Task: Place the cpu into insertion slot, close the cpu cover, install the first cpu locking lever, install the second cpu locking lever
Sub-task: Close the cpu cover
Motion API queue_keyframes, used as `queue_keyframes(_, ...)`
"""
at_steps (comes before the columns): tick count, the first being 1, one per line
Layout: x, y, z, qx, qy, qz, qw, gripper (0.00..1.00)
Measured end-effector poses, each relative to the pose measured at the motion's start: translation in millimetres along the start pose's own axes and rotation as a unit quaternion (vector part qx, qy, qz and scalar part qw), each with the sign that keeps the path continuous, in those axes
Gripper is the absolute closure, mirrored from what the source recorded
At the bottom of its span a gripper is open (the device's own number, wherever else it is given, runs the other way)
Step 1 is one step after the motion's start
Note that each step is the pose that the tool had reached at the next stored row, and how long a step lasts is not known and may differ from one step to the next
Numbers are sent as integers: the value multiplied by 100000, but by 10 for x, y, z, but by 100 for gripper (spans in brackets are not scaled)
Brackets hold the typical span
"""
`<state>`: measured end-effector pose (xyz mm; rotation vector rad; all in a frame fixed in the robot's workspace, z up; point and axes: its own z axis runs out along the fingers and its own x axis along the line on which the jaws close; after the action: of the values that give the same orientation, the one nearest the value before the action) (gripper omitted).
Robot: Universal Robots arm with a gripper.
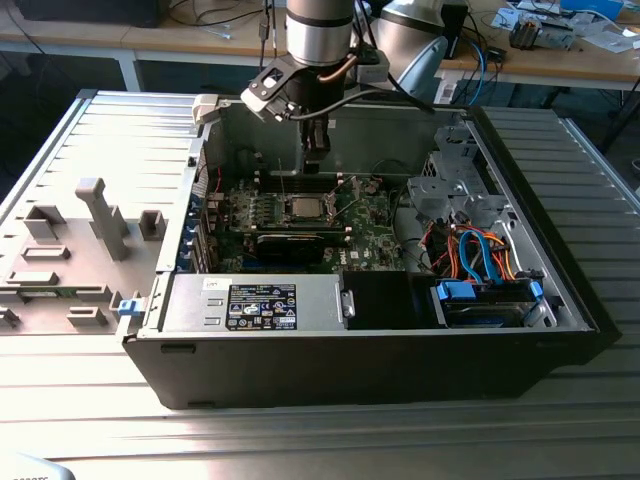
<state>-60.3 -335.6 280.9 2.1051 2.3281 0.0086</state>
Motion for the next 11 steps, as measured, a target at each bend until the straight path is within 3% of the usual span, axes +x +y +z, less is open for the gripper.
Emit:
queue_keyframes(8, -56, 7, 2, -12, 15, 30, 100000, 89)
queue_keyframes(11, -69, 41, 1, -8, 5, 31, 100000, 89)
